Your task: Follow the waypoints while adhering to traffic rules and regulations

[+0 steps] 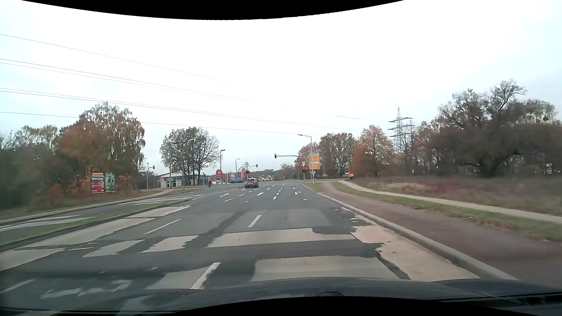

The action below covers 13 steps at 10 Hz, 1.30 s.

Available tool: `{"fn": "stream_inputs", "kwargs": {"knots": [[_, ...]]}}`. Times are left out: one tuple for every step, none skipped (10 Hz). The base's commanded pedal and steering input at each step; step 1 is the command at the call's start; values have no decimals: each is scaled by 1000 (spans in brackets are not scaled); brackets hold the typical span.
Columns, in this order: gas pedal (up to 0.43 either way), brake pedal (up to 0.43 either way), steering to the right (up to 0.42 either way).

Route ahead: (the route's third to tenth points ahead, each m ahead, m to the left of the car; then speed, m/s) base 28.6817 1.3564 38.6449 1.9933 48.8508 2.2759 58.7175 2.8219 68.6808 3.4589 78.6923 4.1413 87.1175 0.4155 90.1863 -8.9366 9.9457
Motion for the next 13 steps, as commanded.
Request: {"fn": "stream_inputs", "kwargs": {"knots": [[98,0,0],[98,0,-2],[98,0,-2],[87,0,-2],[67,0,-3],[59,0,-3],[59,0,-4],[39,0,-6],[0,0,-6],[0,0,-6],[0,0,-6],[0,0,-6],[0,0,-5]]}}
